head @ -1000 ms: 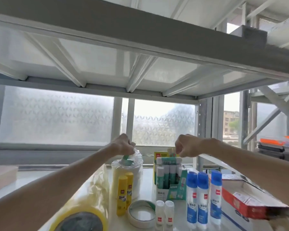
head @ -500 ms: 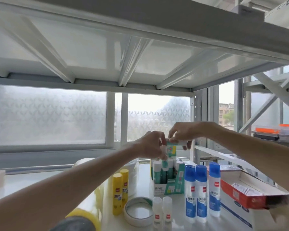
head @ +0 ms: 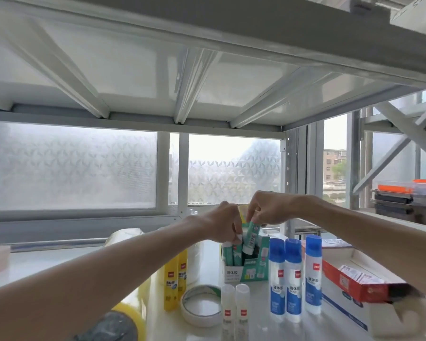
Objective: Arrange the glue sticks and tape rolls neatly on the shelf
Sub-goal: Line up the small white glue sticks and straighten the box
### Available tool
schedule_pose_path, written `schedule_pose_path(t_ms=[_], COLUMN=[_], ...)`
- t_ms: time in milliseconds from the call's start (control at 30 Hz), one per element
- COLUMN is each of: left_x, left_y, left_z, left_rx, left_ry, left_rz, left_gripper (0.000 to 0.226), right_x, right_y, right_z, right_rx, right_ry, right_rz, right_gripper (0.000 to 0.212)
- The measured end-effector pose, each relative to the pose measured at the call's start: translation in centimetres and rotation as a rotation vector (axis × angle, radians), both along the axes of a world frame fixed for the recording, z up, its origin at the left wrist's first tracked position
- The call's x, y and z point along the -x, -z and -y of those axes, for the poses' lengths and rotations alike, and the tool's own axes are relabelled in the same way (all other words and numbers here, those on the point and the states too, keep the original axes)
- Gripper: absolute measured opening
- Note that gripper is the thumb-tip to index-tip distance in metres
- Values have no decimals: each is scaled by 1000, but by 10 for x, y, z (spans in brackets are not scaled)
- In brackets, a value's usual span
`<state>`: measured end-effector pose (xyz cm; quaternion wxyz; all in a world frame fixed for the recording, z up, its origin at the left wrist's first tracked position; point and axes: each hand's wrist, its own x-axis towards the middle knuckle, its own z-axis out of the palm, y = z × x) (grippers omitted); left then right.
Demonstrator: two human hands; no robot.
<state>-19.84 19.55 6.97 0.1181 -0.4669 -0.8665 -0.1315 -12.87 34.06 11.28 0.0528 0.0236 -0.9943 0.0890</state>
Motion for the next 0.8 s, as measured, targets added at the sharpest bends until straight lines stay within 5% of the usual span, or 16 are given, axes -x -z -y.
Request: schedule_pose_path(t_ms=[333, 800], left_x=[1, 3], left_y=[15, 15], left_z=[-2, 5], left_rx=[-87, -144], left_ry=[96, 71], left_rz=[-126, -10], left_gripper=[11, 11], right_x=[8, 5], right_y=[24, 26], right_z=[4, -1], right_rx=[-93, -30], right_ry=[-76, -59], right_rz=[-90, -126], right_gripper=[13, 9])
